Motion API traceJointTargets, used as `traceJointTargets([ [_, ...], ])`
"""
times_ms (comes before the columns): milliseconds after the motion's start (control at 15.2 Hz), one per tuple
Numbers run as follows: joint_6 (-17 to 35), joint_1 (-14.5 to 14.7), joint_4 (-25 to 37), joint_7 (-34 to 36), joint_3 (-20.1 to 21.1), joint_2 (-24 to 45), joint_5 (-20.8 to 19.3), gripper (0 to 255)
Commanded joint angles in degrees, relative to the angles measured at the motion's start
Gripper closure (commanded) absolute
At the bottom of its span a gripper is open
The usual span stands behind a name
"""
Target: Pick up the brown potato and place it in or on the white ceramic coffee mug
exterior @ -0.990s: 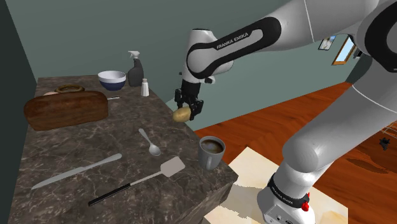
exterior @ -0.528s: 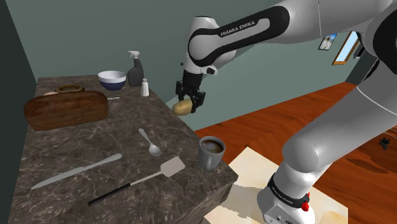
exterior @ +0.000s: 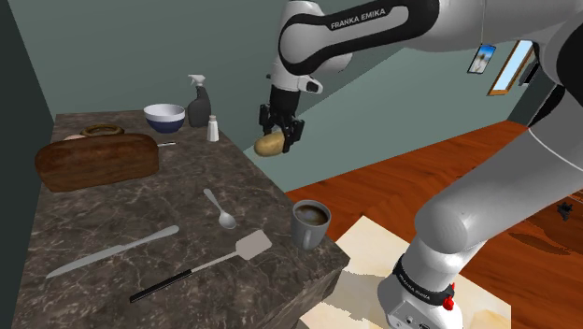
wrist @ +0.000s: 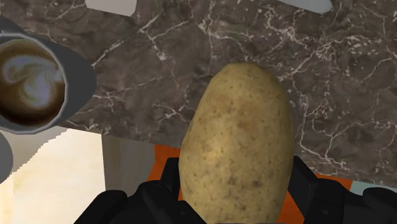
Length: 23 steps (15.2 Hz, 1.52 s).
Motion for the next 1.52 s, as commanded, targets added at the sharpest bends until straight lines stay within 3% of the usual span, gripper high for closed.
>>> traceJointTargets([
  [0, -1.5, 0.0, 1.2, 0.1, -0.2, -0.3, 0.0, 255],
  [66, -1.9, 0.0, 1.5, 0.1, -0.2, -0.4, 0.0, 255],
  [528, -5.6, 4.1, -12.2, -2.1, -2.9, -17.9, 5.2, 255],
  [1056, -15.1, 10.3, -24.2, -1.2, -5.5, -39.0, 8.1, 255],
  [1452, -12.3, 11.4, -28.7, -1.2, -4.6, -40.8, 9.4, 255],
])
